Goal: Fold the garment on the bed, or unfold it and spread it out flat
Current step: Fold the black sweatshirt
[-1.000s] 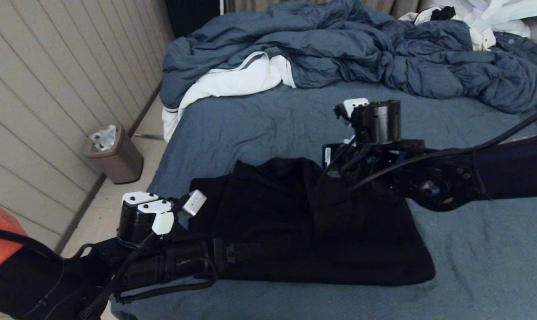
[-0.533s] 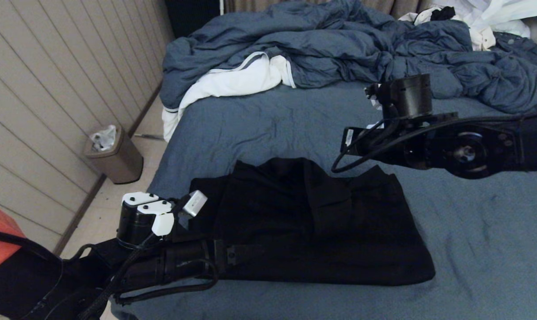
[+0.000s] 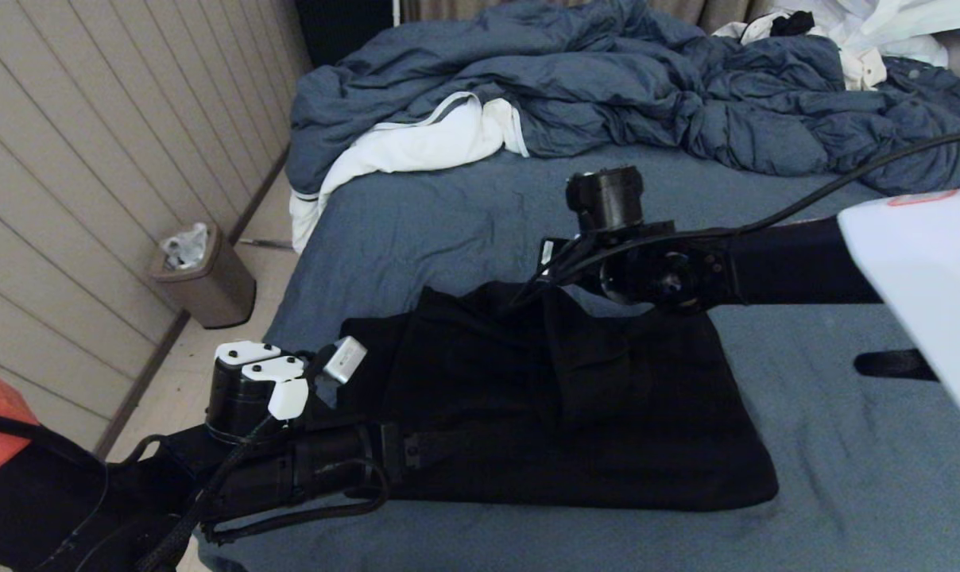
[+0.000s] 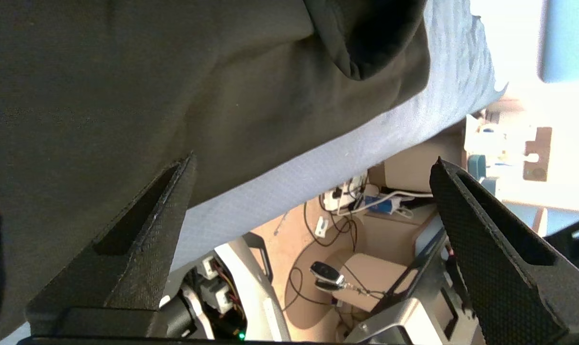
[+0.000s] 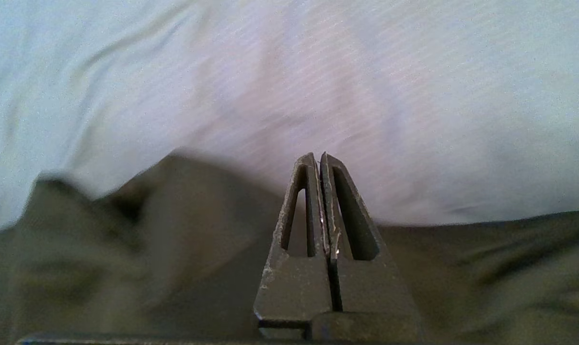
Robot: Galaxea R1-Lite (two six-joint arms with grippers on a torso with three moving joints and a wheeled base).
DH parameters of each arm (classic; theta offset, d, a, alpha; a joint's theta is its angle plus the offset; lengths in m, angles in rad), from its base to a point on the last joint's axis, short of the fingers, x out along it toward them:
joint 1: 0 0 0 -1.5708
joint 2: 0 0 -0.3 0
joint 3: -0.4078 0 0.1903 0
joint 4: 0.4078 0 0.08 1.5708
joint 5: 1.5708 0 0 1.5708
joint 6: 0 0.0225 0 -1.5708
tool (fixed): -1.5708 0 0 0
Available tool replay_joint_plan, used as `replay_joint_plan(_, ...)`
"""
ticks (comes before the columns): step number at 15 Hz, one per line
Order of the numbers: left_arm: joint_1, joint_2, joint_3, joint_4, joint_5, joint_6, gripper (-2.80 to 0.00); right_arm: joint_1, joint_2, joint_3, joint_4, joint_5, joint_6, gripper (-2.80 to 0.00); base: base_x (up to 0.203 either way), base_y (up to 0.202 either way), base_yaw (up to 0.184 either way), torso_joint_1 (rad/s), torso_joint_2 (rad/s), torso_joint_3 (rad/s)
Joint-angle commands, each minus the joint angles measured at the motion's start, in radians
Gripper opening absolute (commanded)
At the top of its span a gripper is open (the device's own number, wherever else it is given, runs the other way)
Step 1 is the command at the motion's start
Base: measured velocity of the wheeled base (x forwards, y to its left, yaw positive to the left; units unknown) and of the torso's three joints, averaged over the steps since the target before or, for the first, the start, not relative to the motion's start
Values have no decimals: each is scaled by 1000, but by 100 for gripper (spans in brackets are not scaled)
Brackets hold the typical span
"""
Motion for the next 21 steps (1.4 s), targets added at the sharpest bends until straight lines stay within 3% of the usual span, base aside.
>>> replay_joint_plan(1,-1,1,-1,-6,-2,-3,0,38,57,-10,-4,-5,0,-280,0,0,0,0,0,0)
replay_joint_plan(6,-1,1,-1,-6,0,-3,0,118,65,137,-31,-22,13,-280,0,0,0,0,0,0)
replay_joint_plan(10,-1,-1,-1,-6,0,-2,0,168,100,313,-206,-34,3,-280,0,0,0,0,0,0)
replay_joint_plan(21,-1,-15,1,-4,-2,-3,0,173,111,334,-213,-38,-2,-280,0,0,0,0,0,0)
